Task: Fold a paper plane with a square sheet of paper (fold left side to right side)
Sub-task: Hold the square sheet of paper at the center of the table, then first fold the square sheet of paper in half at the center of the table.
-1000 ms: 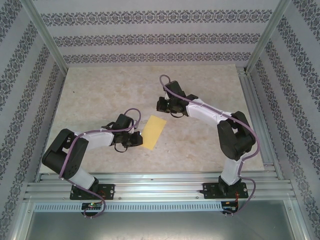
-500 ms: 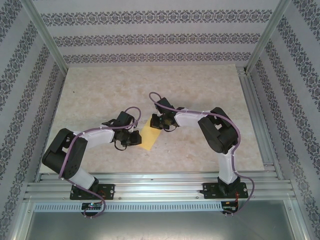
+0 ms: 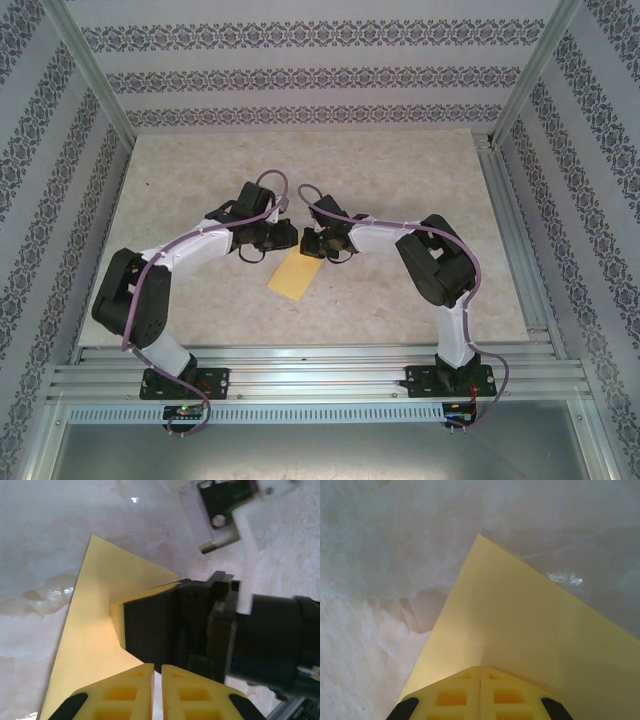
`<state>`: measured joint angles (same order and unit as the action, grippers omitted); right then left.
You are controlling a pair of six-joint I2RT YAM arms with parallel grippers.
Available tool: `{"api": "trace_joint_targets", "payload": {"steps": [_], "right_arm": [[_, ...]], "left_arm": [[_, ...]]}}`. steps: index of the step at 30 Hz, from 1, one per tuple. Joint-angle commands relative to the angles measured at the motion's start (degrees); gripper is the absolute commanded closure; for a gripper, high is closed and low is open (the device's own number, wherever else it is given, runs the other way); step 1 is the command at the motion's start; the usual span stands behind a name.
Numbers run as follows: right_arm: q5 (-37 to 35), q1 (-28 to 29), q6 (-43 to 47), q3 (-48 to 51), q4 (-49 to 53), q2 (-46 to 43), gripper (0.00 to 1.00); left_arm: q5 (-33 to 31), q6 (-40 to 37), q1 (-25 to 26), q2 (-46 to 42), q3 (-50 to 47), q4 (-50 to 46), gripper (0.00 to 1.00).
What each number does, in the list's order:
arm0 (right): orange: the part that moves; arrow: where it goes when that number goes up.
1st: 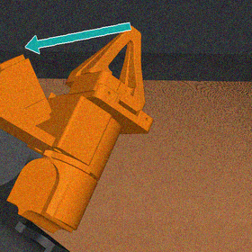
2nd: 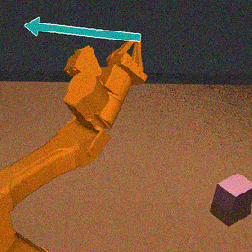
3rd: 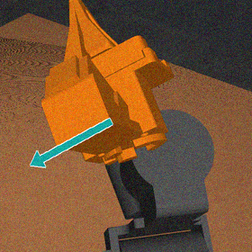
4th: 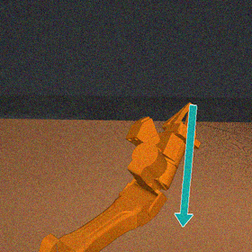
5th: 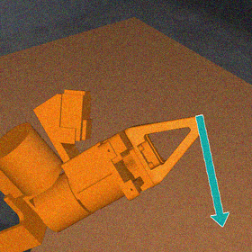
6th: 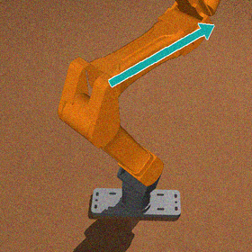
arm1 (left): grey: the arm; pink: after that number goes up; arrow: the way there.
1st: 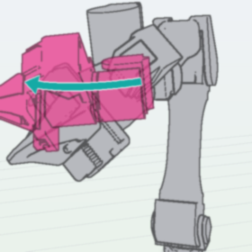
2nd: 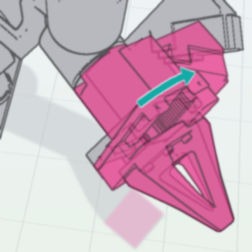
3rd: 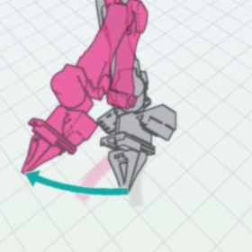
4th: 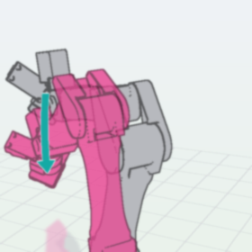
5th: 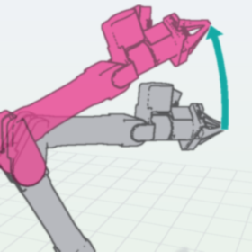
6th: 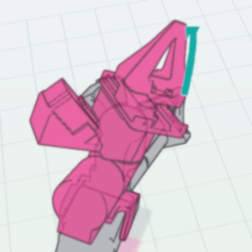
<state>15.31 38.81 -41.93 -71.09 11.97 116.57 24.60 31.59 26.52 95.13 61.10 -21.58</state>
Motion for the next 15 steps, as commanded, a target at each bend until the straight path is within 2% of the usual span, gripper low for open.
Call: {"api": "trace_joint_targets", "payload": {"steps": [1,15], "right_arm": [[-0.5,0.4,0.1,0.2,2.7,2.8,1.0],[-0.4,0.6,0.5,-0.5,3.7,3.3,1.0]], "left_arm": [[1.1,-1.5,-1.3,4.2,0.6,0.3,0.91],[1.1,-1.4,-2.2,14.6,0.9,4.9,0.98]]}}
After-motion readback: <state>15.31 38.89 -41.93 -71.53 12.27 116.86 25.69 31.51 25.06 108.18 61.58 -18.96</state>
